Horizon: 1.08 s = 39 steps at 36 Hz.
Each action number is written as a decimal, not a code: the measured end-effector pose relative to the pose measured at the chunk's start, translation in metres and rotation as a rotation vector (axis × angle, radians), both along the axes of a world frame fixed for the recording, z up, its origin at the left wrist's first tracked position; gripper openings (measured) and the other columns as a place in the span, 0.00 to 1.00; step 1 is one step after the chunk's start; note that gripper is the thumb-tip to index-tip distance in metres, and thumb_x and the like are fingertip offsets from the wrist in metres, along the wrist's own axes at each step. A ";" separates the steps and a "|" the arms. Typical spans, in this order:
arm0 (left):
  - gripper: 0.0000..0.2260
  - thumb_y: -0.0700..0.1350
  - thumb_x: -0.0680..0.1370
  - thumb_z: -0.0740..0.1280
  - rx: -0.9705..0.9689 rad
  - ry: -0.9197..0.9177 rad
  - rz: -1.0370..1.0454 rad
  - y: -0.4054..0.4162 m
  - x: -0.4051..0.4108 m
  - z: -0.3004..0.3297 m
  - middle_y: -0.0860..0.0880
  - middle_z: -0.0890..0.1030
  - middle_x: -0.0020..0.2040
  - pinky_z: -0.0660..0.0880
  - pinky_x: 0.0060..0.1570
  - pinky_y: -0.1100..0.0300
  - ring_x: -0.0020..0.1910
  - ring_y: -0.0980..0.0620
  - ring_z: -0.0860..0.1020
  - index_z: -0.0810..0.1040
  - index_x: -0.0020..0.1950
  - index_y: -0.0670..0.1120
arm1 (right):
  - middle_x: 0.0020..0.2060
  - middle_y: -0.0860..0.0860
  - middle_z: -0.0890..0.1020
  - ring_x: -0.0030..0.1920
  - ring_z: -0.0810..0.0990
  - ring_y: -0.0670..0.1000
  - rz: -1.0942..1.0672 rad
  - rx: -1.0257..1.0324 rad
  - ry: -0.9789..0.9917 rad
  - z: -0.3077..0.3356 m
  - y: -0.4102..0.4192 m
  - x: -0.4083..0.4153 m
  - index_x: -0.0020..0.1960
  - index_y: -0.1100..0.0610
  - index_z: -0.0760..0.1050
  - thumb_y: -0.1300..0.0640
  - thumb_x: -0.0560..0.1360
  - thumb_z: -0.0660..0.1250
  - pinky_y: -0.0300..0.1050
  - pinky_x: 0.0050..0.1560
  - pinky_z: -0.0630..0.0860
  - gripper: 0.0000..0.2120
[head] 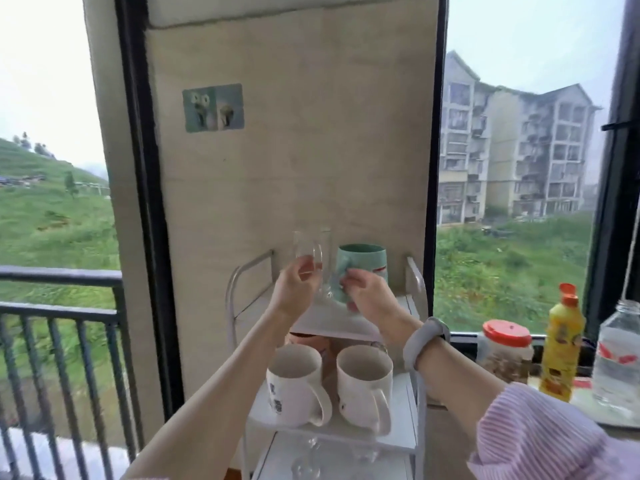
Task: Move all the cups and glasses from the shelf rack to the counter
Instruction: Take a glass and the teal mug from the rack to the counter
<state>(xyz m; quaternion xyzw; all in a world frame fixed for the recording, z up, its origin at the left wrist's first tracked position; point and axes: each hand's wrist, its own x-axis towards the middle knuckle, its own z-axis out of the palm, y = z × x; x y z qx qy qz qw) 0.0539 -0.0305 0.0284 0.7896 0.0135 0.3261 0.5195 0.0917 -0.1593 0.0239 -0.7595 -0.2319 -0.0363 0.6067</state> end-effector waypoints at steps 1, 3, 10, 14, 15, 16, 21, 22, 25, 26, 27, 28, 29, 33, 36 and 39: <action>0.08 0.39 0.77 0.63 -0.035 -0.016 -0.048 0.003 0.005 0.001 0.51 0.81 0.50 0.72 0.47 0.63 0.46 0.58 0.78 0.78 0.50 0.50 | 0.49 0.55 0.79 0.49 0.76 0.52 -0.004 -0.005 0.006 0.001 0.003 0.002 0.58 0.61 0.75 0.68 0.76 0.58 0.49 0.50 0.76 0.13; 0.10 0.38 0.76 0.63 -0.096 -0.029 -0.115 0.008 0.014 0.002 0.54 0.81 0.46 0.73 0.40 0.69 0.41 0.64 0.77 0.78 0.45 0.53 | 0.49 0.55 0.79 0.50 0.75 0.53 0.017 0.009 0.053 0.005 0.006 0.005 0.58 0.60 0.75 0.65 0.77 0.59 0.53 0.56 0.76 0.12; 0.11 0.37 0.75 0.63 -0.217 -0.065 -0.173 0.018 0.018 0.002 0.52 0.81 0.39 0.74 0.35 0.72 0.36 0.60 0.78 0.79 0.41 0.52 | 0.50 0.57 0.76 0.52 0.74 0.54 0.103 0.144 0.200 0.009 0.015 0.010 0.53 0.61 0.75 0.65 0.77 0.59 0.50 0.55 0.75 0.09; 0.04 0.41 0.76 0.64 -0.222 -0.080 -0.161 0.030 0.017 0.000 0.51 0.77 0.33 0.70 0.34 0.67 0.32 0.56 0.75 0.77 0.44 0.47 | 0.48 0.58 0.78 0.53 0.77 0.55 0.073 0.249 0.230 0.007 0.007 0.010 0.49 0.65 0.76 0.69 0.75 0.59 0.55 0.62 0.75 0.08; 0.03 0.42 0.76 0.64 -0.207 -0.081 -0.147 0.033 0.017 -0.001 0.51 0.76 0.31 0.69 0.32 0.67 0.30 0.57 0.73 0.77 0.46 0.46 | 0.48 0.58 0.79 0.54 0.78 0.55 0.047 0.266 0.229 0.006 0.004 0.009 0.50 0.66 0.76 0.68 0.74 0.59 0.53 0.60 0.76 0.09; 0.04 0.44 0.76 0.64 -0.182 -0.080 -0.121 0.037 0.018 -0.001 0.51 0.75 0.30 0.68 0.30 0.68 0.27 0.59 0.72 0.77 0.48 0.44 | 0.47 0.57 0.79 0.54 0.79 0.55 0.020 0.281 0.227 0.005 0.000 0.008 0.50 0.66 0.77 0.68 0.74 0.60 0.51 0.57 0.78 0.08; 0.11 0.50 0.73 0.67 -0.101 -0.058 -0.016 0.038 0.020 0.003 0.51 0.70 0.28 0.67 0.33 0.61 0.27 0.53 0.68 0.70 0.37 0.47 | 0.38 0.53 0.78 0.44 0.79 0.53 -0.144 0.250 0.117 0.002 -0.018 0.006 0.35 0.58 0.75 0.63 0.72 0.66 0.48 0.47 0.80 0.08; 0.14 0.51 0.73 0.68 -0.103 -0.054 0.001 0.037 0.021 0.003 0.51 0.68 0.28 0.66 0.34 0.58 0.29 0.51 0.67 0.67 0.35 0.47 | 0.36 0.52 0.78 0.41 0.79 0.51 -0.176 0.229 0.092 0.002 -0.020 0.006 0.34 0.57 0.74 0.62 0.71 0.67 0.46 0.43 0.81 0.08; 0.19 0.50 0.72 0.70 -0.111 -0.060 0.039 0.031 0.022 0.003 0.51 0.64 0.29 0.64 0.36 0.54 0.33 0.48 0.64 0.61 0.32 0.48 | 0.33 0.52 0.77 0.34 0.76 0.49 -0.261 0.172 0.038 0.002 -0.022 0.008 0.36 0.57 0.74 0.60 0.70 0.69 0.40 0.33 0.78 0.06; 0.19 0.49 0.71 0.70 -0.117 -0.067 0.043 0.030 0.021 0.003 0.51 0.63 0.29 0.64 0.37 0.53 0.33 0.48 0.64 0.60 0.32 0.48 | 0.34 0.53 0.77 0.34 0.76 0.49 -0.287 0.155 0.026 0.003 -0.021 0.009 0.37 0.58 0.75 0.59 0.71 0.69 0.42 0.34 0.79 0.05; 0.19 0.49 0.71 0.71 -0.122 -0.073 0.046 0.028 0.021 0.003 0.51 0.63 0.29 0.64 0.37 0.53 0.33 0.48 0.63 0.60 0.31 0.48 | 0.35 0.55 0.78 0.34 0.76 0.50 -0.315 0.139 0.015 0.003 -0.021 0.009 0.38 0.59 0.75 0.59 0.71 0.69 0.46 0.36 0.80 0.06; 0.20 0.48 0.71 0.71 -0.126 -0.080 0.051 0.027 0.021 0.003 0.51 0.63 0.28 0.64 0.37 0.53 0.33 0.48 0.63 0.60 0.31 0.49 | 0.36 0.56 0.79 0.34 0.77 0.51 -0.341 0.126 0.009 0.003 -0.020 0.009 0.39 0.60 0.76 0.58 0.71 0.68 0.49 0.40 0.81 0.06; 0.20 0.48 0.71 0.71 -0.131 -0.089 0.058 0.025 0.020 0.003 0.52 0.63 0.28 0.64 0.36 0.53 0.32 0.48 0.63 0.60 0.30 0.49 | 0.38 0.57 0.79 0.35 0.78 0.53 -0.364 0.113 0.008 0.004 -0.019 0.009 0.41 0.62 0.77 0.57 0.72 0.68 0.52 0.43 0.82 0.08; 0.22 0.46 0.70 0.72 -0.190 -0.148 0.094 0.022 0.015 0.000 0.52 0.61 0.27 0.64 0.35 0.53 0.31 0.48 0.61 0.58 0.29 0.50 | 0.42 0.59 0.80 0.32 0.78 0.51 -0.372 0.093 0.029 0.005 -0.015 0.008 0.46 0.64 0.76 0.54 0.74 0.66 0.52 0.41 0.82 0.12; 0.24 0.45 0.70 0.71 -0.214 -0.226 0.116 0.020 0.008 -0.005 0.54 0.59 0.25 0.63 0.34 0.53 0.30 0.48 0.59 0.56 0.27 0.50 | 0.47 0.58 0.79 0.39 0.80 0.54 -0.358 0.110 0.028 0.003 -0.015 0.006 0.51 0.64 0.74 0.53 0.76 0.62 0.48 0.39 0.82 0.14; 0.24 0.44 0.71 0.71 -0.169 -0.294 0.145 0.019 -0.001 -0.009 0.54 0.58 0.25 0.62 0.33 0.54 0.29 0.51 0.58 0.56 0.28 0.49 | 0.46 0.58 0.78 0.45 0.79 0.58 -0.387 0.077 -0.042 -0.002 -0.016 -0.001 0.48 0.62 0.71 0.51 0.77 0.59 0.52 0.43 0.78 0.13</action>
